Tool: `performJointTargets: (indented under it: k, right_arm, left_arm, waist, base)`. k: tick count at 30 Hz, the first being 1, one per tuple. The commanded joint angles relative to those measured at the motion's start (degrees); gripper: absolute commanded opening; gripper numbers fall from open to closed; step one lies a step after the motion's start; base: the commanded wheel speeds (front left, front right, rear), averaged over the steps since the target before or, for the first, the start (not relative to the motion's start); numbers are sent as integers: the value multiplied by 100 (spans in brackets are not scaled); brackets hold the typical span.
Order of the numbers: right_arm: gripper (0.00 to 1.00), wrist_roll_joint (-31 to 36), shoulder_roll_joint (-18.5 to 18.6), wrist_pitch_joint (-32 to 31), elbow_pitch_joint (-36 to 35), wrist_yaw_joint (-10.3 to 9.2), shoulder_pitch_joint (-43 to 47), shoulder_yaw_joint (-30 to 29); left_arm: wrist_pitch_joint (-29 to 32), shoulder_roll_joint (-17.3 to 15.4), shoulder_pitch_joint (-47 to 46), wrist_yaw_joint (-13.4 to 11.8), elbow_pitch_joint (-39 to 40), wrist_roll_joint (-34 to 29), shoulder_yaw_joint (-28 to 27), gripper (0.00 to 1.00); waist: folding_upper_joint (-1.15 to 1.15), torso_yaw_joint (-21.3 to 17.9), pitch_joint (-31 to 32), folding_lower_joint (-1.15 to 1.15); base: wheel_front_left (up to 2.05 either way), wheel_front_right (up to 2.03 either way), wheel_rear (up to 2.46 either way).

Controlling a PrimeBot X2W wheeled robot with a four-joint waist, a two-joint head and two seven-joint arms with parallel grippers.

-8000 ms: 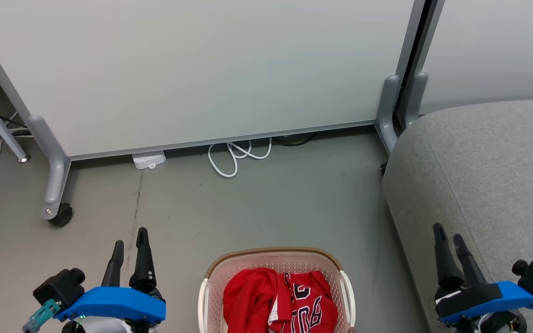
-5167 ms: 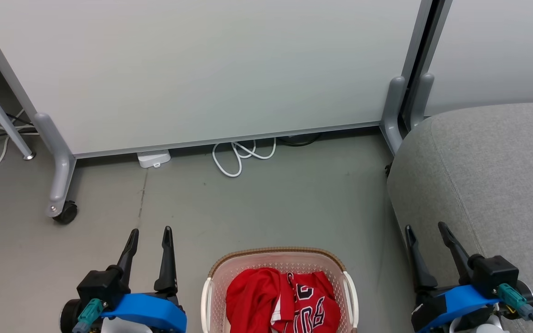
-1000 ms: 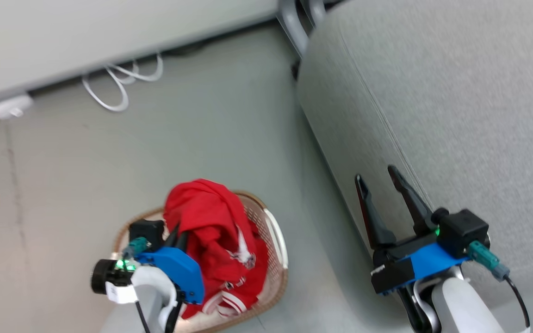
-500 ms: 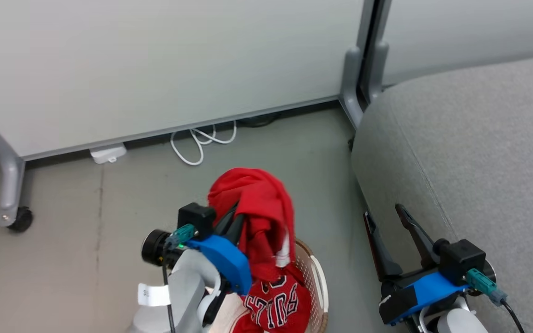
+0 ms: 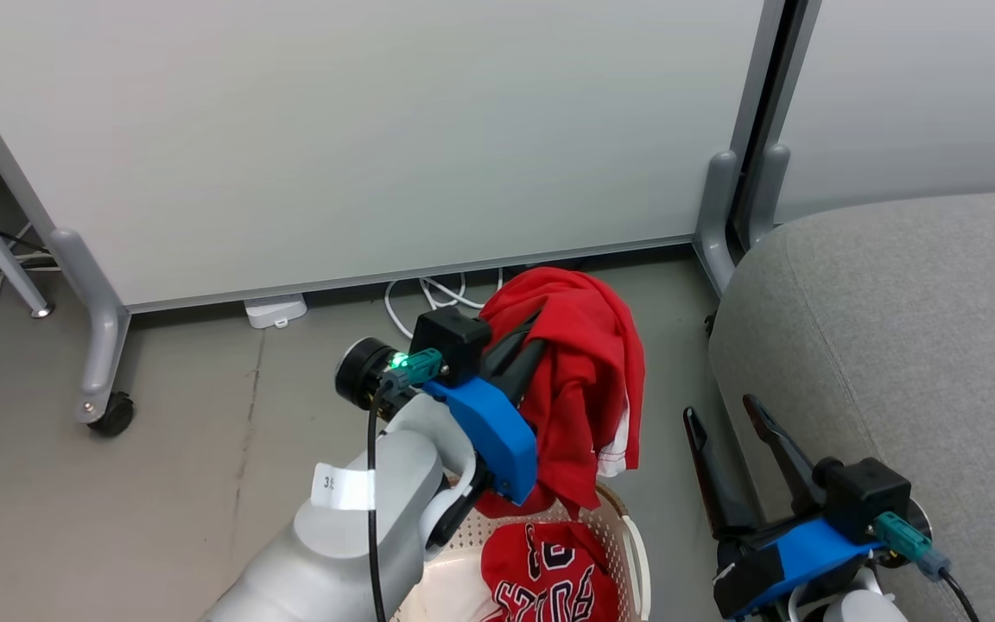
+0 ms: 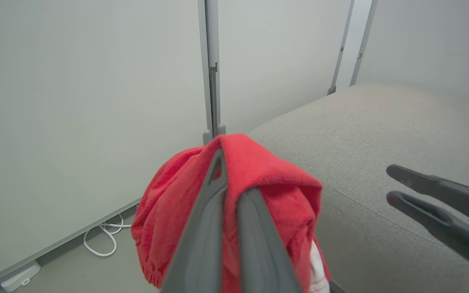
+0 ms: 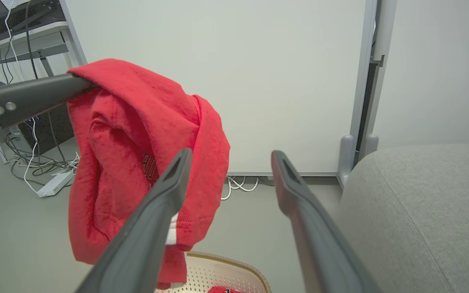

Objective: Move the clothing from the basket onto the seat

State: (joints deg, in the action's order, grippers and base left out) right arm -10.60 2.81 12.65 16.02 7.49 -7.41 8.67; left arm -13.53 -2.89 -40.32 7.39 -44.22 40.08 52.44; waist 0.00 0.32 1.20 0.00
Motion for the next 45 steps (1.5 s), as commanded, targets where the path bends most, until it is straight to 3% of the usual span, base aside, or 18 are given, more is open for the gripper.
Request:
performJointTargets:
  k: [1,25,45]
  right_arm:
    - [100,8,14,-14,-10,1,112,-9]
    - [100,1,14,-163,115,1,-37,204]
    - [100,200,14,-281,1607,1,-1334,550]
  left_arm:
    - [32,0,-70,13,33,95,54,0]
    - [-98,-1,-673,-228,39,1238,1112,0]
    - [-174,0,-805,-288,119,1589,1551,0]
  waist:
    - [0,34,31,0]
    - [0,-62,-14,0]
    - [0,47,-32,0]
  base:
    - [0,0,0]
    - [0,0,0]
    - [0,0,0]
